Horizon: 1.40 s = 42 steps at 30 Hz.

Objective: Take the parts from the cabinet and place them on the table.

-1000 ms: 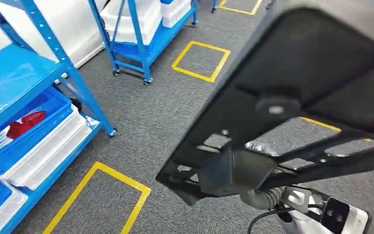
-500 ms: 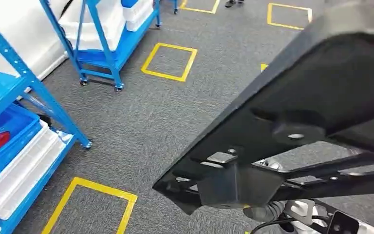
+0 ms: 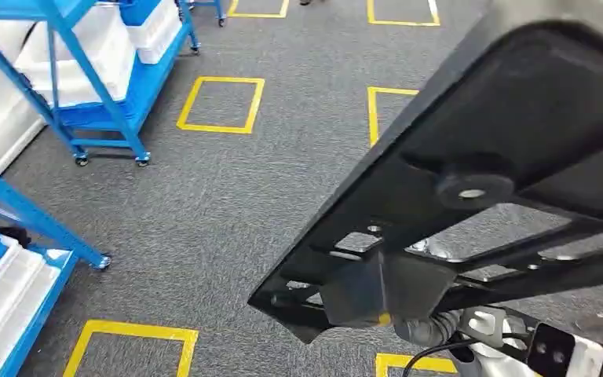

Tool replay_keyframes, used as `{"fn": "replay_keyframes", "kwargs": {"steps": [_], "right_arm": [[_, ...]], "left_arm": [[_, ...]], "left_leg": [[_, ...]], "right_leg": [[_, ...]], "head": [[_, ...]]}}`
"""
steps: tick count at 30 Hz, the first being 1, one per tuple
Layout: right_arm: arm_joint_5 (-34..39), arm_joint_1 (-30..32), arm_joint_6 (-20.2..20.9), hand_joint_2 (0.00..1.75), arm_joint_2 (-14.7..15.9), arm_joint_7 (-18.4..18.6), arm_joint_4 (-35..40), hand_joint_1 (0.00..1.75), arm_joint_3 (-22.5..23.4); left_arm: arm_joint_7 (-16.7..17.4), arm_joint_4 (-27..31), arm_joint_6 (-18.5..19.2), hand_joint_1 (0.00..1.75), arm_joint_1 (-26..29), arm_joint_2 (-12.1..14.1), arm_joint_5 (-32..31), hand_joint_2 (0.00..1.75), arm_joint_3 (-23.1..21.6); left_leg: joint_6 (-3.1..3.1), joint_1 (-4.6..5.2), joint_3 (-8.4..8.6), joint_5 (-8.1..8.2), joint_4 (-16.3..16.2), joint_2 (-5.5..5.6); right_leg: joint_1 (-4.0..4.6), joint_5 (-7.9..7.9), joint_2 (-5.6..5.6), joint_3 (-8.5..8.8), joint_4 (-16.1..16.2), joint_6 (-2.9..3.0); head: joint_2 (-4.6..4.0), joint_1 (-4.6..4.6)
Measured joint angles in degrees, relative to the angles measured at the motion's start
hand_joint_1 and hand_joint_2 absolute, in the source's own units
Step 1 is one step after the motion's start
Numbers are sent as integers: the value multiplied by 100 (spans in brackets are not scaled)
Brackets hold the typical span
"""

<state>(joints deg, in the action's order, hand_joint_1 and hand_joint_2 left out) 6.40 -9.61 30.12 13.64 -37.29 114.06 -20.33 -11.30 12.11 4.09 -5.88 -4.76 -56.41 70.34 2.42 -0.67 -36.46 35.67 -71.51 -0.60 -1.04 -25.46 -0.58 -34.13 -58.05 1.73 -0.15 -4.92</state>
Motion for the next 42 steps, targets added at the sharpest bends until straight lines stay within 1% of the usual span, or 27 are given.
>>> {"fn": "replay_keyframes", "kwargs": {"steps": [2,4,5,6,7,10,11,13,14,16,17,18,20,21,22,26,27,28,29,31,32,33,35,36,37,41,42], "right_arm": [[0,-26,2,175,0,0,-184,175,-2],[-2,-62,-11,175,0,0,-261,175,-7],[-2,-93,-18,175,0,0,-300,175,-11],[-2,-131,-35,175,0,0,-355,175,-15],[-13,-191,-66,175,0,0,-432,175,-20],[-55,-308,-122,175,0,0,-732,175,-39],[-70,-358,-116,175,0,0,-821,175,-39],[-118,-535,-116,175,0,0,-1053,175,-53],[-149,-686,-120,175,-35,0,-1232,175,-79],[-162,-886,-182,175,-61,0,-1558,175,-149],[-162,-963,-243,175,-61,0,-1695,175,-208],[-162,-1038,-295,175,-61,0,-1820,175,-265],[-160,-1223,-374,175,-61,0,-1996,175,-354],[-155,-1321,-413,175,-61,0,-2047,175,-380],[-155,-1424,-459,175,-61,0,-2115,175,-404],[-155,-1491,-575,175,-63,0,-2237,175,-466],[-157,-1490,-612,175,-46,0,-2246,175,-472],[-157,-1525,-640,175,-6,0,-2258,175,-476],[-155,-1545,-643,175,9,0,-2269,175,-481],[-144,-1533,-651,175,37,0,-2302,175,-487],[-131,-1521,-651,175,39,0,-2322,175,-487],[-109,-1519,-651,175,39,0,-2346,175,-487],[-87,-1526,-608,175,39,0,-2361,175,-487],[-85,-1537,-592,175,39,0,-2361,175,-487],[-74,-1548,-586,175,39,0,-2368,175,-487],[-42,-1570,-498,175,39,0,-2399,175,-470],[-42,-1568,-479,175,39,0,-2396,175,-446]], "left_arm": [[-2,0,-2,0,18,-2,2,175,4],[-4,0,-2,0,11,0,4,175,7],[-6,0,-2,0,2,0,4,175,7],[-9,0,-4,0,-1,11,4,175,7],[-9,0,-15,0,-1,31,2,175,9],[-13,0,-50,0,-17,57,-2,175,9],[-20,0,-59,0,-35,59,-7,175,9],[-59,0,-70,0,-68,72,-18,175,9],[-81,0,-72,0,-66,87,-13,175,9],[-127,2,-76,0,-65,131,69,175,20],[-151,2,-74,0,-71,144,116,175,39],[-157,2,-68,0,-79,151,155,175,63],[-157,2,-57,0,-97,153,192,175,109],[-160,0,-50,0,-105,153,192,175,122],[-160,0,-48,0,-116,153,188,175,138],[-159,2,-33,0,-209,153,151,175,142],[-157,2,-33,0,-244,171,125,175,142],[-155,0,-33,0,-266,173,120,175,140],[-144,0,-22,0,-273,175,103,175,140],[-118,0,-26,0,-268,192,103,175,140],[-96,0,-31,0,-264,206,103,175,140],[-83,0,-33,0,-265,214,103,175,140],[-72,2,-33,0,-274,236,103,175,140],[-70,2,-33,0,-271,254,103,175,140],[-59,0,-35,0,-262,286,103,175,140],[-55,0,-33,0,-273,304,85,175,140],[-55,0,-24,0,-293,288,72,175,140]], "left_leg": [[-15,1,-220,10,-400,10],[-62,2,40,-434,233,30],[-100,3,290,-730,790,130],[-153,2,489,-896,1286,420],[-170,-15,526,-828,1423,548],[-221,43,526,-867,1414,384],[-276,-16,542,-929,1497,320],[-332,-26,558,-983,1562,178],[-338,-13,549,-987,1559,99],[-344,2,538,-982,1554,-39],[-344,3,535,-980,1547,-109],[-339,3,537,-970,1541,-163],[-310,3,547,-937,1504,-272],[-284,11,548,-909,1478,-312],[-240,67,535,-880,1448,-350],[-127,69,566,-841,1447,-585],[-83,31,546,-773,1397,-466],[-60,24,466,-600,1179,-216],[-44,20,266,-342,731,-77],[-24,21,-181,30,-205,9],[-21,21,-306,26,-420,12],[-34,21,-303,-114,-343,13],[-87,20,38,-672,522,90],[-122,20,251,-930,1029,251],[-163,-5,345,-906,1266,585],[-244,35,399,-938,1384,401],[-304,-41,430,-993,1464,321]], "right_leg": [[21,4,-160,-6,-12,3],[28,4,-307,-3,-33,-1],[32,5,-382,1,-40,-9],[16,9,-442,-8,-43,-22],[47,5,-512,-40,-62,-76],[-28,84,-686,-85,-1,-205],[13,110,-743,-102,10,-258],[35,-164,-215,-264,-339,-247],[20,-404,-71,-472,-787,-261],[-14,-733,24,-864,-1640,-291],[-30,-720,41,-938,-1810,-301],[-39,-574,63,-857,-1663,-306],[-39,-100,182,-364,-744,-282],[-18,76,400,-108,-260,-248],[84,-40,706,-24,-67,-220],[89,-9,429,-82,-32,-83],[53,16,379,-63,-3,-44],[45,25,322,-70,1,-14],[46,30,256,-74,1,12],[57,31,90,-76,-4,21],[64,31,8,-75,-9,21],[67,31,-81,-73,-17,21],[68,25,-254,-65,-41,11],[66,21,-330,-62,-51,4],[71,24,-382,-79,-60,-22],[5,91,-652,-143,-23,-196],[28,59,-543,-150,-51,-208]], "head": [[0,0],[0,0],[0,0],[0,0],[0,0],[0,0],[0,0],[0,7],[2,4],[0,4],[0,4],[2,4],[0,4],[0,4],[0,4],[0,2],[0,0],[2,2],[0,0],[0,0],[0,2],[2,0],[0,0],[2,0],[2,2],[0,0],[2,2]]}}
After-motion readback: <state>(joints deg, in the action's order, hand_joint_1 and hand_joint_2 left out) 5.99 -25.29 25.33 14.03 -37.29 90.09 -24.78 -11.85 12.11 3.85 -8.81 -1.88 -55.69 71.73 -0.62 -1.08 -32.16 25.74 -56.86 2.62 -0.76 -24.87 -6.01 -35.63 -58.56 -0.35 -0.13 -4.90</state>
